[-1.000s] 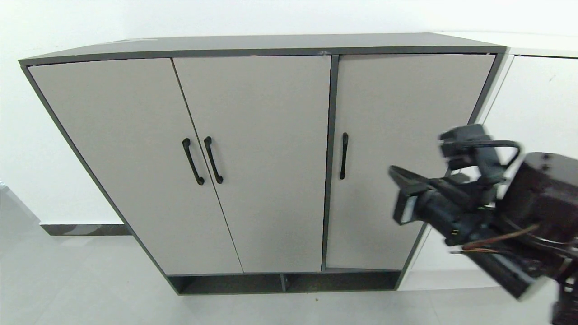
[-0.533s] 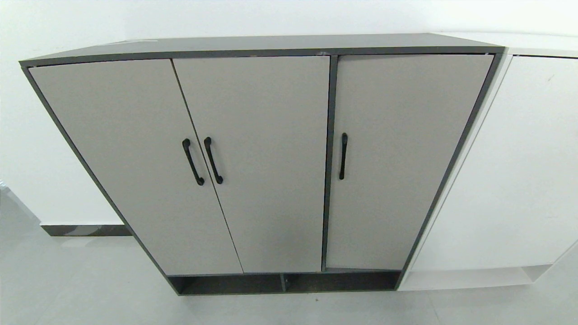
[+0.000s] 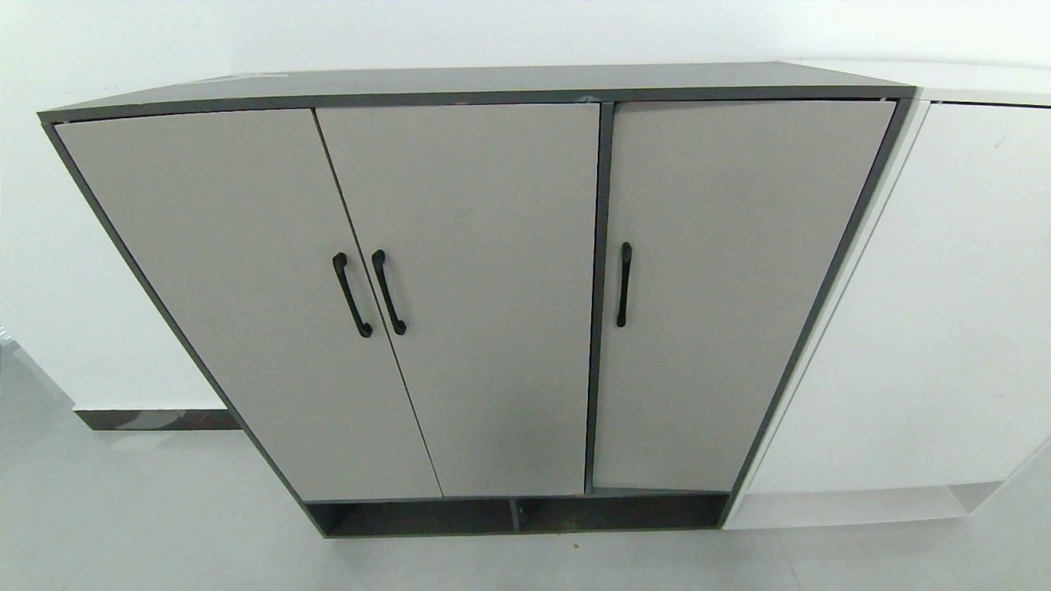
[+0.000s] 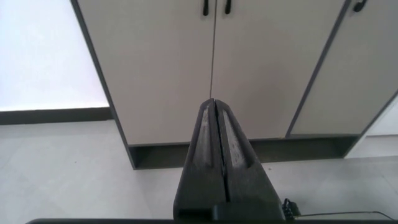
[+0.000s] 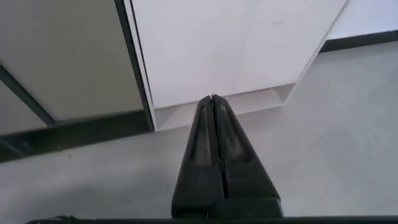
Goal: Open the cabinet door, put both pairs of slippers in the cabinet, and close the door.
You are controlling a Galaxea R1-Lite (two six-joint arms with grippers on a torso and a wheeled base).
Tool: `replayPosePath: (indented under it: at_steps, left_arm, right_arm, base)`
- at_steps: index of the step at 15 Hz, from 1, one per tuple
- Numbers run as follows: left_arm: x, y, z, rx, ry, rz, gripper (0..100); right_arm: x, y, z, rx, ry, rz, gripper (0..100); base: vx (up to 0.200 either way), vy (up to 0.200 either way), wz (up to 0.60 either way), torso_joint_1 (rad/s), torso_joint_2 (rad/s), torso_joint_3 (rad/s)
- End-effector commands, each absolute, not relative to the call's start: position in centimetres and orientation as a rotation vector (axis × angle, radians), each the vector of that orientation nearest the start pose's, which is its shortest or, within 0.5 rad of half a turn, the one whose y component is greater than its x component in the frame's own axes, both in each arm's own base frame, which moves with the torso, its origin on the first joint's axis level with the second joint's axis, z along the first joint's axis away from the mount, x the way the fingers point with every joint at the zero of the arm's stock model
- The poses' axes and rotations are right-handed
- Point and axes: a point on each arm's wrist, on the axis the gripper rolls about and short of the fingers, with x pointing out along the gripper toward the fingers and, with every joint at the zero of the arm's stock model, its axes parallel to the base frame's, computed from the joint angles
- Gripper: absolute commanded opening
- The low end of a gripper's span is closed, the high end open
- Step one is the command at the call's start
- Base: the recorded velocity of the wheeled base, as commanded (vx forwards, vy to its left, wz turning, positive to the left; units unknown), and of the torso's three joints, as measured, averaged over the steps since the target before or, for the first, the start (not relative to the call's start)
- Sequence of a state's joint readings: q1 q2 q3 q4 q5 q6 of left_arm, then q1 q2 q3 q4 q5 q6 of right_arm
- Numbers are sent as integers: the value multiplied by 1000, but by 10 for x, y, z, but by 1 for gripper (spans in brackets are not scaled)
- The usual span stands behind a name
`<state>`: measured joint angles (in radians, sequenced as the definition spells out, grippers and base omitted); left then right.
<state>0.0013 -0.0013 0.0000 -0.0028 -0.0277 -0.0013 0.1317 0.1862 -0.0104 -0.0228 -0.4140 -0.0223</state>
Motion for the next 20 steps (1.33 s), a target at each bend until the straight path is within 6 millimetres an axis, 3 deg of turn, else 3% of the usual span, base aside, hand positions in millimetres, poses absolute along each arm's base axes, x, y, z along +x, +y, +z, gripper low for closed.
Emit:
replayPosePath:
  at_steps: [1, 11, 12, 15, 20]
  left_arm:
    - [-23, -1, 76, -1, -3, -26, 0]
    - [-23, -1, 76, -1, -3, -26, 0]
    - [-23, -1, 76, -1, -3, -26, 0]
    - [-23, -1, 76, -1, -3, -26, 0]
    - [-23, -1, 76, -1, -3, -26, 0]
  right_arm:
    - [-17, -13, 84, -36, 55, -355, 0]
    - [-26, -14, 84, -72, -2, -708, 0]
    - [-27, -13, 83, -87, -16, -634, 0]
    - [-23, -1, 79, -2, -26, -55, 0]
    - [-23, -1, 75, 5, 0, -29, 0]
  base:
    - [0, 0, 0, 0, 0, 0]
    - [0, 0, 0, 0, 0, 0]
    - [0, 0, 0, 0, 0, 0]
    - [0, 0, 0, 0, 0, 0]
    - [0, 0, 0, 0, 0, 0]
